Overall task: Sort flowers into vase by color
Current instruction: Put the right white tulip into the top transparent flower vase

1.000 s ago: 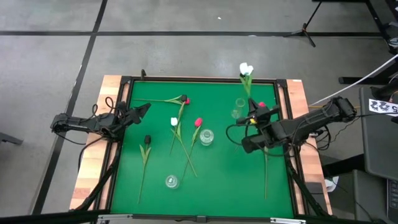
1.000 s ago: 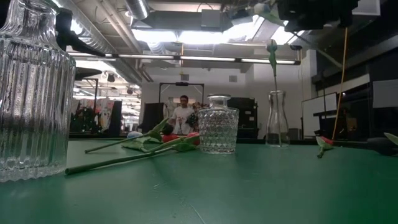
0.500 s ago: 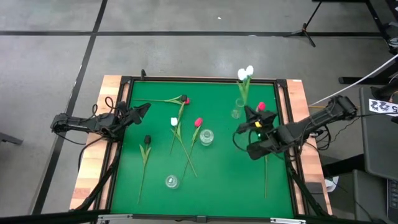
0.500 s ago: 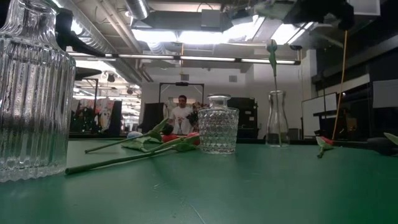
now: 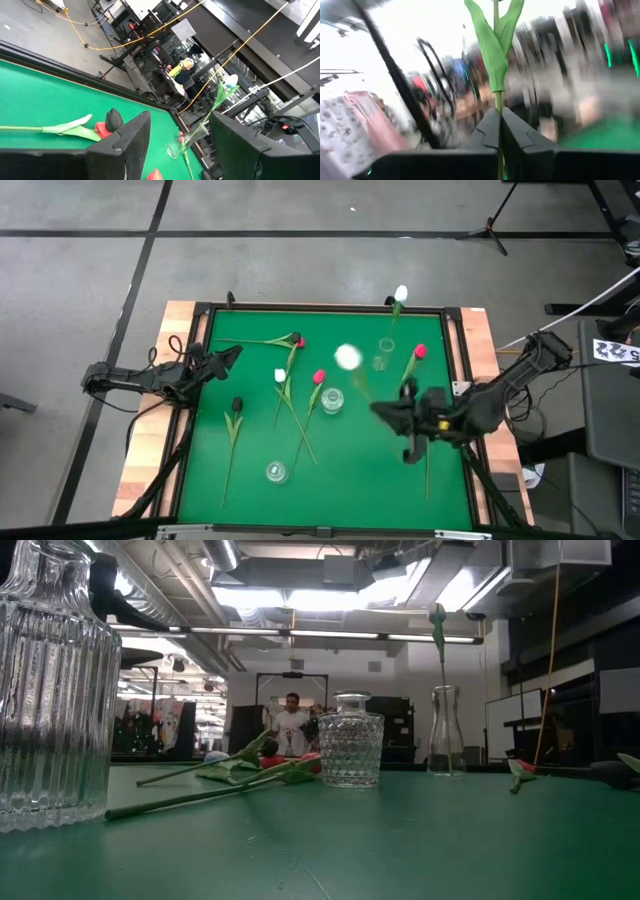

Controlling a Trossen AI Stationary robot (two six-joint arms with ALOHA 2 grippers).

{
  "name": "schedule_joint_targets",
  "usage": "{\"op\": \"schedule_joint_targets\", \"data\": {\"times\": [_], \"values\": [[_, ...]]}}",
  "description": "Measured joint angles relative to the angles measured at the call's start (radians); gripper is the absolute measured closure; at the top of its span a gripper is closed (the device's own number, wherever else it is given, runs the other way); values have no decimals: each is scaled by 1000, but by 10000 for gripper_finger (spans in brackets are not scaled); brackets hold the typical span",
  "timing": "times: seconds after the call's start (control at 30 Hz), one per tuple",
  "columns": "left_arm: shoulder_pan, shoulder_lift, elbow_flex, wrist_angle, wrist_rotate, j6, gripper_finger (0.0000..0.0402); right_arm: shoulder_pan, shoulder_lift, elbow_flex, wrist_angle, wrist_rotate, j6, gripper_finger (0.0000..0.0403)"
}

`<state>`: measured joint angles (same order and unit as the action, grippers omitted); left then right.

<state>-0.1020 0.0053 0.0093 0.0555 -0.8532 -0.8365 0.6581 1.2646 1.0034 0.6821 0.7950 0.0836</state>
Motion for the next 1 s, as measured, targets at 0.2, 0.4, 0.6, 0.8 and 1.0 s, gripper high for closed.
{"op": "schedule_joint_targets", "data": {"times": [0.2,0.4,0.6,0.8,1.0], "values": [[0,0,0,0,6,-18,202,-12,-24,0,351,-48,-1004,403],[0,0,0,1,10,-18,202,-78,-38,0,448,-162,-1445,403],[0,0,0,0,10,-19,202,-242,-98,-65,421,-217,-1356,402],[0,0,0,1,11,-24,202,-456,-253,-294,479,-376,-1056,402],[0,0,0,1,11,-25,202,-648,-391,-540,652,-475,-784,402]]}}
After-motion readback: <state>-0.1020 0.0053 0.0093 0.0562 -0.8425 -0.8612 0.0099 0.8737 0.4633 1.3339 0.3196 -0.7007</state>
